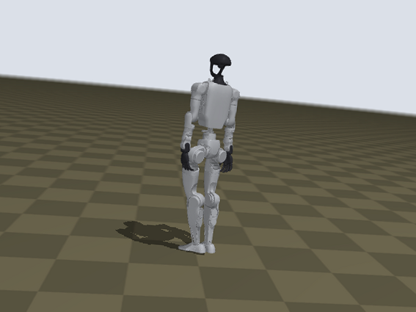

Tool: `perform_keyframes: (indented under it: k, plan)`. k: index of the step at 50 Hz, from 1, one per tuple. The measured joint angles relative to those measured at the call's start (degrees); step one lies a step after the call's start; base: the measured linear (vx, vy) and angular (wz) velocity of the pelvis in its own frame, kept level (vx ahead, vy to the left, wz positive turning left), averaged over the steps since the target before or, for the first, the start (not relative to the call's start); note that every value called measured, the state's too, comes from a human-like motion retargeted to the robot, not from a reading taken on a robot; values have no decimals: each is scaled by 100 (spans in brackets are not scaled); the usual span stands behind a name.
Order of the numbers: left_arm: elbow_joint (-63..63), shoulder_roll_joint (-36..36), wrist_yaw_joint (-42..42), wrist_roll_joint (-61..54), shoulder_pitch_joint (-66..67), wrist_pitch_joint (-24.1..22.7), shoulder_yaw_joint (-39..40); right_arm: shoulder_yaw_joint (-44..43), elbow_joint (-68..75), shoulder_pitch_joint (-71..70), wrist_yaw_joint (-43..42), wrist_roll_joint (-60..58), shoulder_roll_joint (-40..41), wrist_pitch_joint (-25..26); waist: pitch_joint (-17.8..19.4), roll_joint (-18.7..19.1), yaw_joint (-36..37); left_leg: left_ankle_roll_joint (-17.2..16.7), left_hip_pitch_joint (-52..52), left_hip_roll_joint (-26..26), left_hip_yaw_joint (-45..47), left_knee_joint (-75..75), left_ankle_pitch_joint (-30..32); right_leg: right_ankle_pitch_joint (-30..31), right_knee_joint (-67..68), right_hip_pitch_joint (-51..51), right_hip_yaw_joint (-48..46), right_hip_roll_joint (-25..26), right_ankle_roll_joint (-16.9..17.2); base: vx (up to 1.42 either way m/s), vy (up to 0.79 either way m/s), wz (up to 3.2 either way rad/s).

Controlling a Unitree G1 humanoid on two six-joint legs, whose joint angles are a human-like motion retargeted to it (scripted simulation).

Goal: In place motions

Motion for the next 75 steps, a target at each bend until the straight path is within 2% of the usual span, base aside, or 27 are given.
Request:
perform_keyframes:
  k: [14, 26, 31, 34, 41, 56, 58, 62, 68, 70, 72, 75]
  plan:
    - [204, -45, -126, 66, 117, 13, 108, 413, -651, -262, 179, -71, 201, -185, 26, 0, 34, 32, 38, -114, 49, -45, -300, 51, 65, -125, 117, -94, 148, -8, 6, -13]
    - [312, -25, -197, 196, 142, 41, 135, 440, -457, -221, 131, -15, 206, -157, 87, 5, 45, 51, 59, -145, 33, -58, -458, 83, 122, -155, 88, -123, 218, -7, 2, -4]
    - [313, -1, -196, 164, 141, 48, 192, 449, -310, -159, 127, -102, 172, -142, 78, -50, 409, 42, 95, -106, 442, -88, -531, 41, 142, -137, 472, -78, 243, -2, 0, -63]
    - [322, -2, -180, 130, 117, 52, 156, 382, -267, -127, 133, -147, 143, -129, 98, -35, 25, 71, 87, -179, 115, -48, -491, 92, 104, -117, 103, -169, 267, 0, 1, 96]
    - [512, -30, -111, 67, -6, 52, 102, 318, -339, -155, 174, -290, 67, -131, 131, -31, -113, 91, 122, -193, 316, -83, -516, 104, 134, -158, 239, -197, 298, 0, 0, -7]
    - [550, 48, -316, 386, -240, 3, -385, 476, -648, -422, 221, -192, 171, -235, 558, 209, -918, -8, 265, 177, 1602, -307, -856, 159, 524, -810, 931, 210, 141, 1, -2, -98]
    - [533, 100, -334, 380, -260, 11, -344, 487, -602, -439, 213, -186, 157, -235, 645, 231, -1020, -69, 295, 284, 1868, -333, -922, 56, 560, -848, 683, 202, 94, -2, -8, -168]
    - [525, 186, -316, 370, -280, 31, -236, 447, -436, -412, 150, -176, 80, -207, 671, 268, -1073, -200, 297, 442, 2376, -369, -1040, -253, 567, -778, -476, -71, 86, 4, -9, -158]
    - [463, 244, -238, 355, -270, 55, -91, 196, 43, -279, -18, -15, -142, -68, 489, 357, -693, -493, 239, 684, 3248, -383, -1246, -747, 662, -313, -3298, -603, 97, 12, -6, -181]
    - [432, 230, -210, 317, -245, 50, -50, 127, 152, -209, -64, 30, -197, -27, 434, 351, -605, -574, 252, 707, 3403, -366, -1311, -669, 601, -118, -3965, -689, 172, 22, -7, -132]
    - [412, 212, -193, 288, -231, 47, 6, 64, 236, -168, -92, 51, -232, 2, 369, 291, -582, -643, 277, 640, 3513, -359, -1366, -340, 457, -64, -4198, -748, 297, 18, -3, -110]
    - [400, 188, -184, 264, -209, 48, 92, 0, 296, -135, -86, 41, -230, 16, 277, 166, -569, -754, 331, 525, 3699, -343, -1412, 381, 254, -239, -3708, -759, 295, 28, -7, -92]
